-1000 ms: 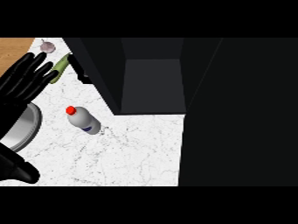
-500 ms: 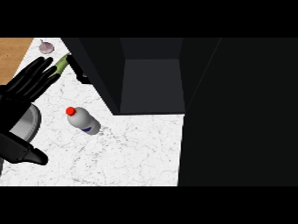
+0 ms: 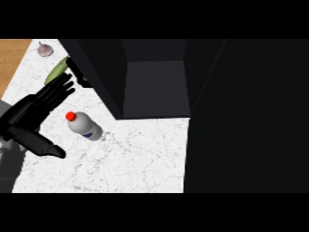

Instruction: Pick up the bottled water, place it into the cabinet and close the cabinet

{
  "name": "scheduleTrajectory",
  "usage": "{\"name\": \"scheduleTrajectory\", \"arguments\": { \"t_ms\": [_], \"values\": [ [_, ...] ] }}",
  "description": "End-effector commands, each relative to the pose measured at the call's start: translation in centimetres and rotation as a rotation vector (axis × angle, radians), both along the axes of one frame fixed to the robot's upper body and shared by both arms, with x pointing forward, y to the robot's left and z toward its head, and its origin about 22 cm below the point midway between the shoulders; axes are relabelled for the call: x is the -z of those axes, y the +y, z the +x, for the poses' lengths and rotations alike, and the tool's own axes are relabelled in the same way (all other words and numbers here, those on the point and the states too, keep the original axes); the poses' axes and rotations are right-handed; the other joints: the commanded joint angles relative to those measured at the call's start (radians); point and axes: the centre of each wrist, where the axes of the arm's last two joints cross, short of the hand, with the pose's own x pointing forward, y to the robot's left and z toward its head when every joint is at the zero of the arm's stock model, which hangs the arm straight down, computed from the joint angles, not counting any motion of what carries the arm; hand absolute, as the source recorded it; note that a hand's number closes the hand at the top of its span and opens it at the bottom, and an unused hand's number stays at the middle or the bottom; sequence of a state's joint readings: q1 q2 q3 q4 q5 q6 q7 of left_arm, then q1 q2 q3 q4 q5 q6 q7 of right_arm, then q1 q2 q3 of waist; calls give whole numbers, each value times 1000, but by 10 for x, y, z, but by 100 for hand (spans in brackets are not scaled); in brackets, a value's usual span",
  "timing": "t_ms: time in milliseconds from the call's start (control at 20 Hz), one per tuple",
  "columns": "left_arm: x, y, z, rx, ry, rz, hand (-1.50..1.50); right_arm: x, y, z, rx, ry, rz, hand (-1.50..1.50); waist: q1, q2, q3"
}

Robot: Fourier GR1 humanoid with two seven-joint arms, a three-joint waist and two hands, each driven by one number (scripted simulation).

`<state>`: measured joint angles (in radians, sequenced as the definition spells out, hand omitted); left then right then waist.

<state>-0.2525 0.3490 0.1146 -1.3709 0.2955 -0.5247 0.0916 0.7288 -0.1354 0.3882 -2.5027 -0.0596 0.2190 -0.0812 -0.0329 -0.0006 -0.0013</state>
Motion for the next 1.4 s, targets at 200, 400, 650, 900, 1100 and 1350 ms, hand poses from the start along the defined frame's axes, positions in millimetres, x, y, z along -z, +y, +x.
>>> {"name": "scheduleTrajectory", "arguments": {
  "t_ms": [200, 400, 650, 900, 1100, 1350],
  "values": [
    [72, 3, 6, -22, 116, -45, -150, -39, -7, -25, 5, -69, -28, -150, -6, 3, -1],
    [93, 26, 6, -26, 112, -6, -150, -32, -5, -28, 10, -72, -20, -150, -18, 6, -2],
    [112, 9, 21, 19, 144, -26, -150, -31, -4, -28, -4, -63, -29, -150, -18, 10, -3],
    [136, 6, 9, 36, 130, -62, -150, -25, -3, -36, -3, -61, -28, -150, -23, 5, -3],
    [154, -4, 4, 70, 162, -77, -150, -23, -7, -35, -9, -67, -38, -150, -27, 10, -3],
    [170, -17, -6, 67, 90, -116, 150, -18, -3, -37, -15, -48, -33, -150, -25, 12, -5]
  ]
}}
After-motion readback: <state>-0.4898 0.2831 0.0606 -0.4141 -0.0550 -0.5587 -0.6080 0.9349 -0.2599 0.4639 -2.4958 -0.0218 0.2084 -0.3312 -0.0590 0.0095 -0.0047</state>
